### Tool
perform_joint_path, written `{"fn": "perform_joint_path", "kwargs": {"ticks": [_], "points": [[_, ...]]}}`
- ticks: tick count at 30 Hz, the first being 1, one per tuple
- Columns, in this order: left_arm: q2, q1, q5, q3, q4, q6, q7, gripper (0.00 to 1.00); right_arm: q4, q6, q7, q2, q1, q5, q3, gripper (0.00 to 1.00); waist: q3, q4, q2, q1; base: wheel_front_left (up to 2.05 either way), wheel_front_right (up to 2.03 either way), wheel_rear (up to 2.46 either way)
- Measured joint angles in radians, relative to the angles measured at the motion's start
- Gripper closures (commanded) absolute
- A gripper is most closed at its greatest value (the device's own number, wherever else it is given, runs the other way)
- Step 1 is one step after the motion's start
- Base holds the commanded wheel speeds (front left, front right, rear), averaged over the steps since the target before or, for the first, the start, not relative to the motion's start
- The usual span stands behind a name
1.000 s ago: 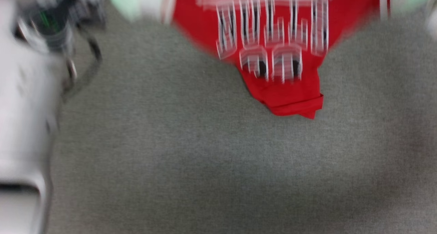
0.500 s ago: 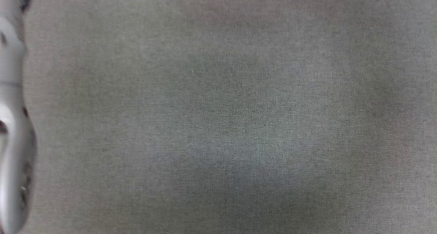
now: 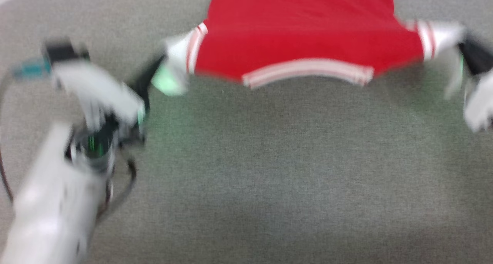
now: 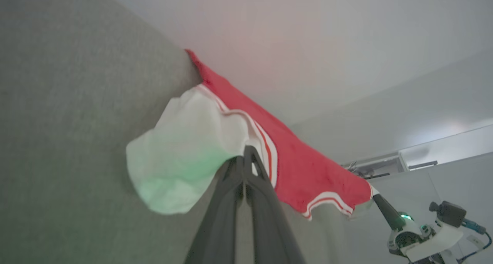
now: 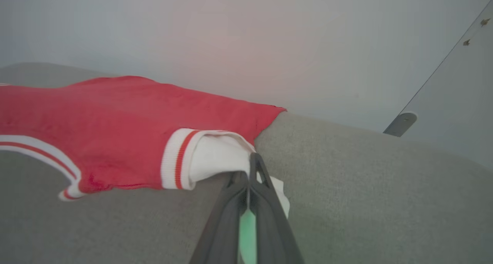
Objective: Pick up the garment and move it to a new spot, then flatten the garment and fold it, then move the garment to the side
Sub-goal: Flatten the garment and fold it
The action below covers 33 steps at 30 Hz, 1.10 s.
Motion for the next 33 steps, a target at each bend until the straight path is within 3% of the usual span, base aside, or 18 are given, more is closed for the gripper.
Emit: {"fn": "perform_joint_path", "kwargs": {"ticks": [8,19,26,31,33], "points": [[0.125,0.402,-0.025,-0.039,-0.332,0.002,0.036,1.00,-0.300,0.000,0.230,-0.049,0.416,0.003,-0.142,1.00,-0.063,-0.002,0.0000,0.0000,0.00,0.00,0.00],[0.314,0.805,-0.008,-0.018,-0.769,0.107,0.025,1.00,-0.665,0.000,0.524,-0.010,0.826,-0.072,-0.351,1.00,-0.111,-0.013,0.0000,0.0000,0.00,0.00,0.00],[0.330,0.883,0.004,-0.028,-0.863,0.146,0.017,1.00,-0.761,0.000,0.589,0.042,0.898,-0.092,-0.393,1.00,-0.095,-0.013,0.0000,0.0000,0.00,0.00,0.00],[0.303,0.837,0.010,-0.099,-0.800,0.122,0.081,1.00,-0.728,0.000,0.599,0.040,0.891,-0.093,-0.354,1.00,-0.092,-0.006,0.0000,0.0000,0.00,0.00,0.00],[0.271,0.781,0.027,-0.128,-0.705,0.114,0.097,1.00,-0.670,0.000,0.604,0.028,0.855,-0.088,-0.300,1.00,-0.084,-0.006,0.0000,0.0000,0.00,0.00,0.00]]}}
